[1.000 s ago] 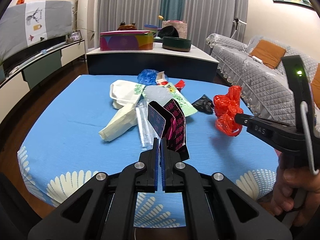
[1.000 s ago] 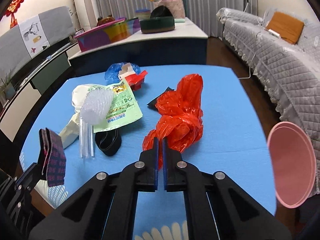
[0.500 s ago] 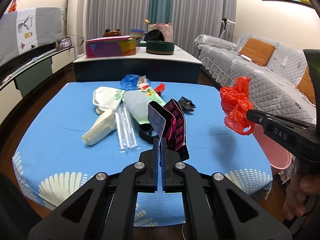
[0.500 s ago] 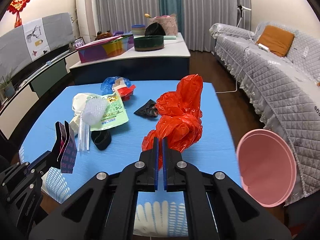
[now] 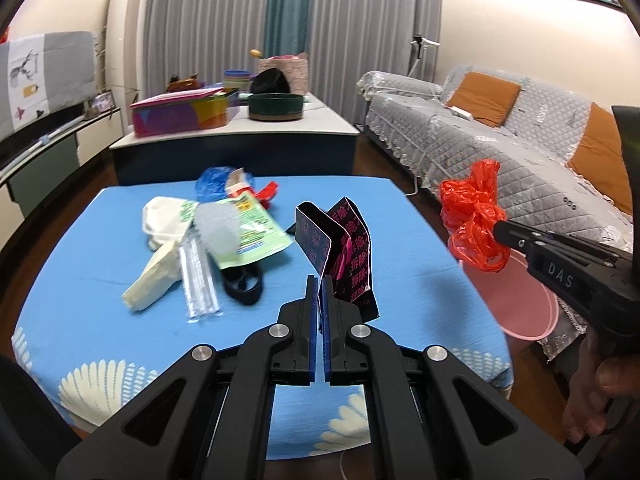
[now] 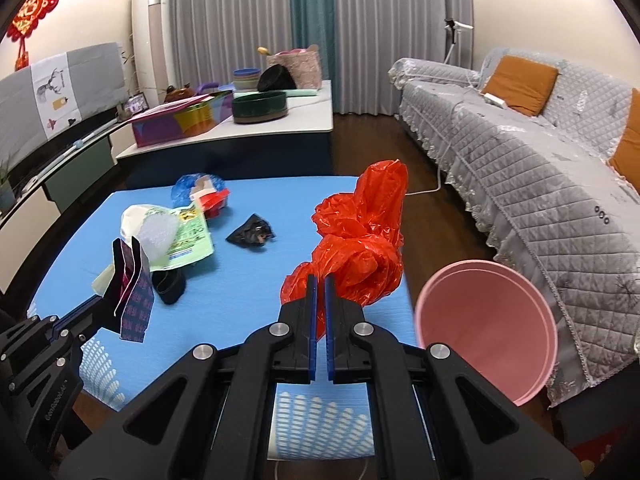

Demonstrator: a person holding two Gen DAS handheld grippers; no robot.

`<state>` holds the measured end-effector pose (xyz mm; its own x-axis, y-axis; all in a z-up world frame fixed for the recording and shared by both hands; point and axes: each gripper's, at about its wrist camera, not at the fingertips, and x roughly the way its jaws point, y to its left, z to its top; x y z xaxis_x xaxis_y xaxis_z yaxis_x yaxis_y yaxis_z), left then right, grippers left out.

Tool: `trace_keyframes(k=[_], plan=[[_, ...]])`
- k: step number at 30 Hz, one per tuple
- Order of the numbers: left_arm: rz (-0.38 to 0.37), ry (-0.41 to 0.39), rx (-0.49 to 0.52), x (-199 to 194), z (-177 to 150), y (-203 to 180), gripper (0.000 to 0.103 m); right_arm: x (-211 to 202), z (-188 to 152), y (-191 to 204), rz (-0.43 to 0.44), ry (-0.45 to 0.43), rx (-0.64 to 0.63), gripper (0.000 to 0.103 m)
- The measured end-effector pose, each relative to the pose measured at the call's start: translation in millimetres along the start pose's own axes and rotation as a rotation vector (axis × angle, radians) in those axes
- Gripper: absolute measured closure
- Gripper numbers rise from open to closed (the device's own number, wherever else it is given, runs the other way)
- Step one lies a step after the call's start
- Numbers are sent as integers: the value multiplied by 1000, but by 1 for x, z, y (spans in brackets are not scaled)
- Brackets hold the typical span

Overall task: Collect trash
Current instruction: 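Lift both held items and carry them over the pink basin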

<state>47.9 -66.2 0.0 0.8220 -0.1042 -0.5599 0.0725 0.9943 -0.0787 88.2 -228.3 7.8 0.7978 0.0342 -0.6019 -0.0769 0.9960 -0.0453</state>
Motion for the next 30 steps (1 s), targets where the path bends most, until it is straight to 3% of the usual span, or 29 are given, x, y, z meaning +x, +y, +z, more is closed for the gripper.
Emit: trace_keyframes(k=[15, 30], plan=[[-95, -20, 73, 19, 24, -69, 101, -23, 8, -82, -127, -55, 106, 100], [-189, -12, 102, 61, 52, -117, 101, -22, 20, -145, -199, -47, 186, 100]])
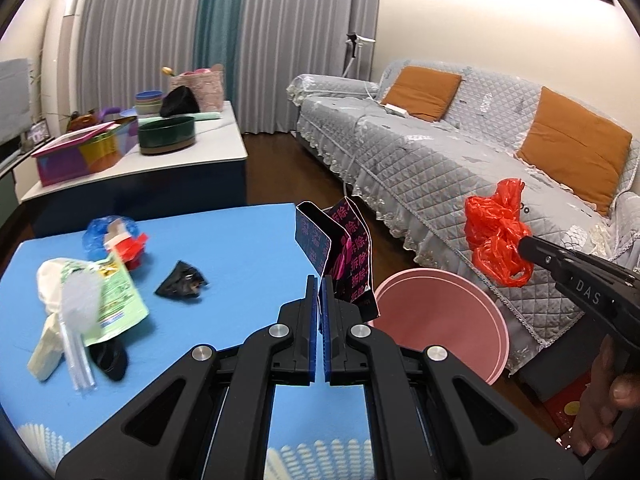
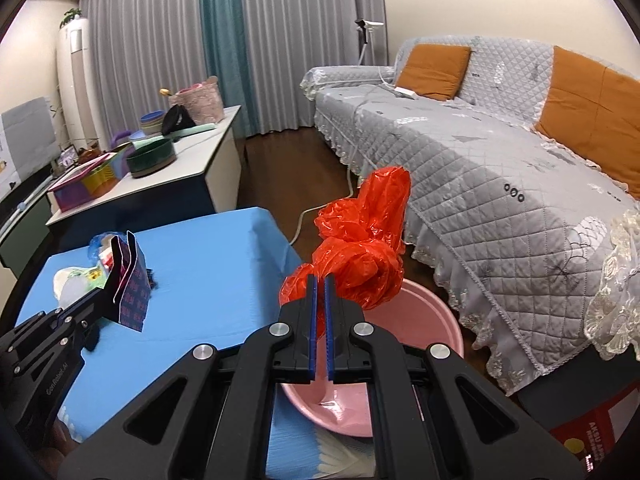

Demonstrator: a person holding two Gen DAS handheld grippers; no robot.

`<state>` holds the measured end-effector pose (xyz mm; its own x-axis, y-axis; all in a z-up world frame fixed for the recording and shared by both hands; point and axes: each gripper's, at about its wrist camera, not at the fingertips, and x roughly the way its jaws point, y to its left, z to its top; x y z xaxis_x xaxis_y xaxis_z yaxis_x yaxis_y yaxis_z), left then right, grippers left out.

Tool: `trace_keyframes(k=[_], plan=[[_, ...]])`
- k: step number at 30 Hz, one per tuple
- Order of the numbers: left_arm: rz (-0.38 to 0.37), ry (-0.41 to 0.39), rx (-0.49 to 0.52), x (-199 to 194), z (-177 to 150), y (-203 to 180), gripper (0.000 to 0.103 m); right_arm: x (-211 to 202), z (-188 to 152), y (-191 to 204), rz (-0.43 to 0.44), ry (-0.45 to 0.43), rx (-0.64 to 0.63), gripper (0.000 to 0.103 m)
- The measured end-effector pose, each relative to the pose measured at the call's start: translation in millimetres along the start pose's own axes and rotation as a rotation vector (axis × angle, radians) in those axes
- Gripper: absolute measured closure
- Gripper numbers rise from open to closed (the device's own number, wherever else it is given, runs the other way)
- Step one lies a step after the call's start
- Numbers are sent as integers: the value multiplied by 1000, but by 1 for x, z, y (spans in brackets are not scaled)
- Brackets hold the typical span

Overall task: Collect trash
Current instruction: 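Lift both held items and carry them over the pink basin, then open the left tool and the right tool to drop both items into the basin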

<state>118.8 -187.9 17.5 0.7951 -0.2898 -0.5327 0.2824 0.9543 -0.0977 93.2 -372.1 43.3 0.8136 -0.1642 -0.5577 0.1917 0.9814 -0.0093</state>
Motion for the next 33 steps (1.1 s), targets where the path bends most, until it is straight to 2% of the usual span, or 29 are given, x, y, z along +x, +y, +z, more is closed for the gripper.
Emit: trace_keyframes(k=[9, 16, 33], plan=[[-89, 17, 36, 29, 10, -27, 101, 18, 7, -42, -42, 38, 98, 99], [-179, 59, 80, 59, 11, -54, 101, 27, 4, -39, -48, 64, 69, 100], [-263, 154, 109, 112, 7, -77, 101, 49, -6, -52, -78, 126, 69, 98]])
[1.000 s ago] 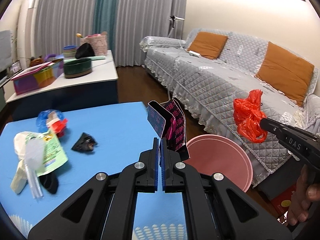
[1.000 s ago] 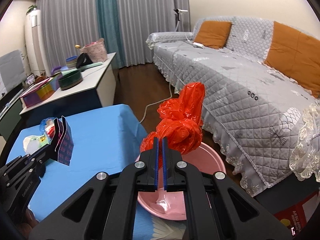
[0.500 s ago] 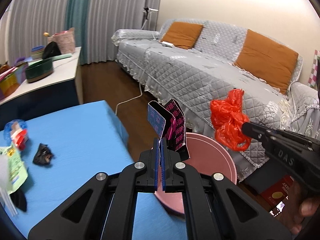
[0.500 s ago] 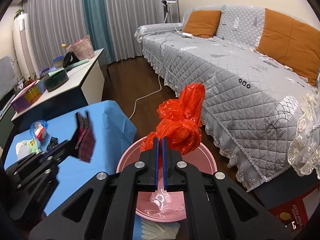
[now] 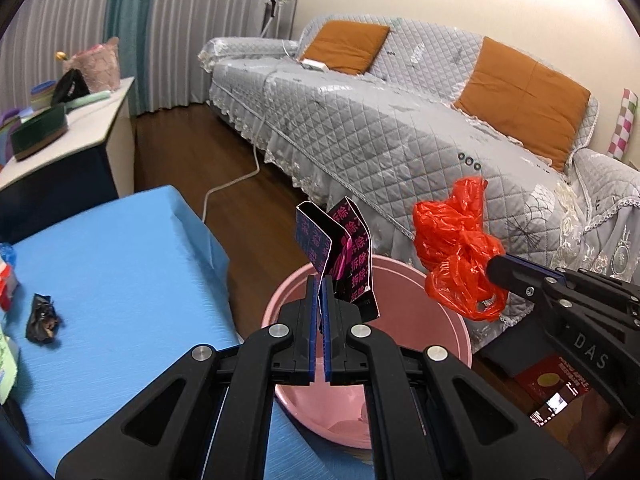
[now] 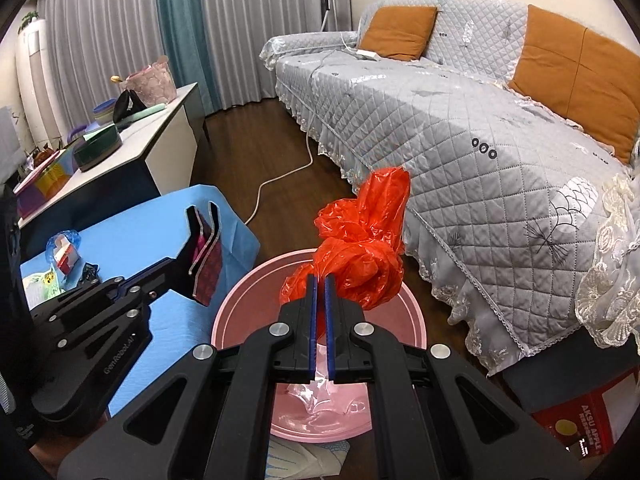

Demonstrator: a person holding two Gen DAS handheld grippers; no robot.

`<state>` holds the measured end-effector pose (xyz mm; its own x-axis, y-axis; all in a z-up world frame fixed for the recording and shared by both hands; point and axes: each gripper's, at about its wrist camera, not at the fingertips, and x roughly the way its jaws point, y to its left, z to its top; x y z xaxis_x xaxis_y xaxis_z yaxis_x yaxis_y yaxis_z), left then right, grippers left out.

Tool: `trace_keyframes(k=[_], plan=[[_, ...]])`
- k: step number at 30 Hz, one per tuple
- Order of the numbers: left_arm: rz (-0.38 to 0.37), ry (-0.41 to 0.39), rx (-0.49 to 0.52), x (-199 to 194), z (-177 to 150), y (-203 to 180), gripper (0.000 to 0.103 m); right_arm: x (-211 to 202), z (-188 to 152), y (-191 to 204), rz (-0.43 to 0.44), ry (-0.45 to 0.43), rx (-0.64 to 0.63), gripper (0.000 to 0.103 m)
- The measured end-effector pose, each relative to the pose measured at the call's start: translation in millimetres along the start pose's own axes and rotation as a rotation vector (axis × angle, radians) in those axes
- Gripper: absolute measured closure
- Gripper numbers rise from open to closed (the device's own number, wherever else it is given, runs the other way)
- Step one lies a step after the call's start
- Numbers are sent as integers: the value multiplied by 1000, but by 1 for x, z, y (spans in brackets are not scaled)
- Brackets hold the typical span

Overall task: Collect trash
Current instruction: 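Open the left tool and the right tool to drop both items into the basin, then move both open tools back over the table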

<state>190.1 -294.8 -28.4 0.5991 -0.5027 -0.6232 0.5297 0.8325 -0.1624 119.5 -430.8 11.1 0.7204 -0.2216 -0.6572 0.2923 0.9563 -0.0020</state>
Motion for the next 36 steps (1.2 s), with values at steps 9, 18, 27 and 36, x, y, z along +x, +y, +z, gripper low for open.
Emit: trace_keyframes(k=[9, 18, 27, 36], plan=[[10, 26, -45, 0, -2, 22, 66, 3, 1, 0, -21, 7, 21, 60], [66, -37, -59, -40, -1, 49, 66, -15, 10, 21, 41, -71, 28, 58], [134, -121, -41, -106, 0, 81, 66, -45, 12, 70, 115, -185, -16, 59], [215, -186, -74, -172, -9, 131, 66, -63, 7, 126, 194, -215, -94, 70]])
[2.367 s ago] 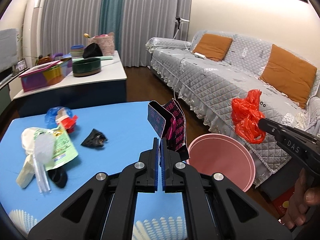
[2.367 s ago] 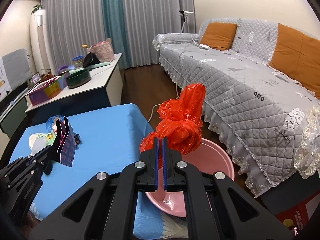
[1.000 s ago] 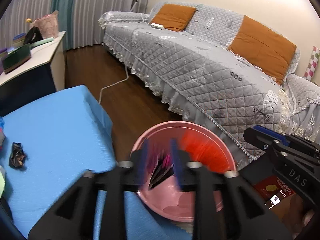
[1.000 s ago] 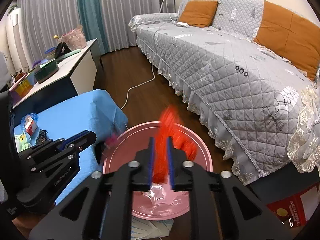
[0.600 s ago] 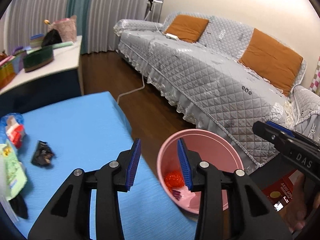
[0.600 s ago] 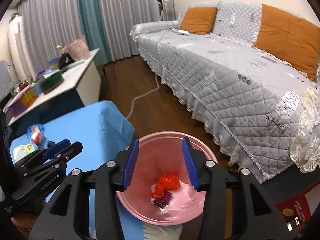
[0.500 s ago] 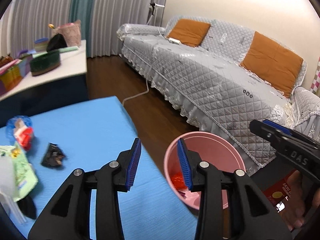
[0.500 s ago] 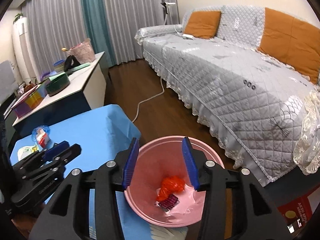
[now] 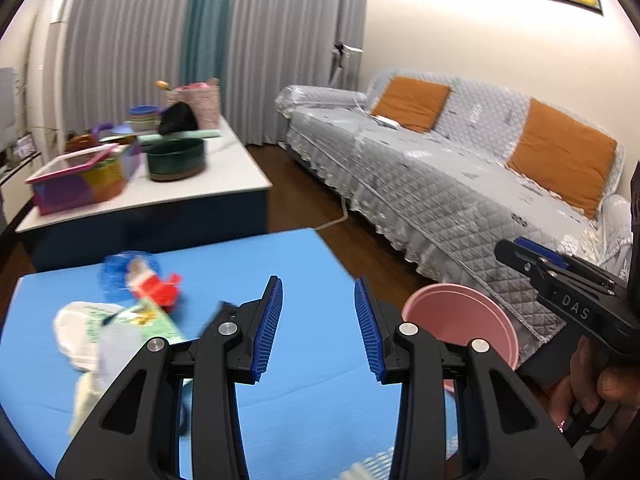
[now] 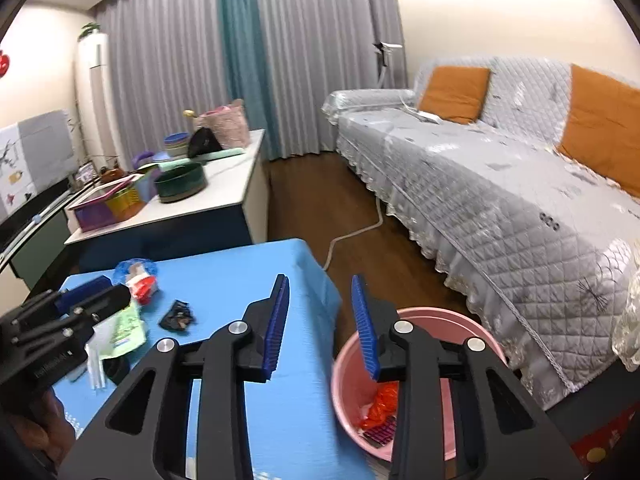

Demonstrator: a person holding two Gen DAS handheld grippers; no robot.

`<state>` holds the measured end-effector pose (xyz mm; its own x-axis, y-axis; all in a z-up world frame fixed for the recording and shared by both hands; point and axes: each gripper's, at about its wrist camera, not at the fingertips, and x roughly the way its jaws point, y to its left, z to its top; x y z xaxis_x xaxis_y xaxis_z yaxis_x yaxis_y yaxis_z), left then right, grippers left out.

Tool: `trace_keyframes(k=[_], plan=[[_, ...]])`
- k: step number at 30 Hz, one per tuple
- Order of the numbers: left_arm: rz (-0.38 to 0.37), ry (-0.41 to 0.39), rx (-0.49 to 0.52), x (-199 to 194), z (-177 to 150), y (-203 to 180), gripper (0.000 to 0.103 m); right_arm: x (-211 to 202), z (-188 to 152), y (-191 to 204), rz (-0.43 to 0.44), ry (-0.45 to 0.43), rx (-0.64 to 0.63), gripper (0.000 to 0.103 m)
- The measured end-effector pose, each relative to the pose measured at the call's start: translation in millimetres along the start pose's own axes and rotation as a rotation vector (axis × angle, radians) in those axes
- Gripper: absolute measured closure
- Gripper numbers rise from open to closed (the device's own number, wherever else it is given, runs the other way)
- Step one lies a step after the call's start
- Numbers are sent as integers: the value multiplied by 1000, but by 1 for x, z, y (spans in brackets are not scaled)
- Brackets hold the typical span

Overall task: Collect trash
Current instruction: 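Move both open tools back over the table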

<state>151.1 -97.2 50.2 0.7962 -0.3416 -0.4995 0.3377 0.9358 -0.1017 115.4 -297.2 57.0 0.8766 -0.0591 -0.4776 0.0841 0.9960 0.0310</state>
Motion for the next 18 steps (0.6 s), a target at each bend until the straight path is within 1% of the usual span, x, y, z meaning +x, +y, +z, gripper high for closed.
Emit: trace_keyframes(k=[3, 7, 12, 15, 18], plan=[[42, -22, -14, -18, 1, 26, 66, -4, 1, 24, 26, 2, -31, 70], [98, -49, -50, -44, 4, 70, 66, -5, 3, 50, 58, -7, -51, 70], [179, -64, -80, -65, 5, 122, 66, 11, 0, 83, 137, 34, -42, 70], [221, -73, -110, -74, -1, 148, 66, 21, -3, 100, 170, 56, -34, 70], [265, -65, -162, -76, -17, 177, 66, 35, -9, 115, 209, 86, -26, 70]])
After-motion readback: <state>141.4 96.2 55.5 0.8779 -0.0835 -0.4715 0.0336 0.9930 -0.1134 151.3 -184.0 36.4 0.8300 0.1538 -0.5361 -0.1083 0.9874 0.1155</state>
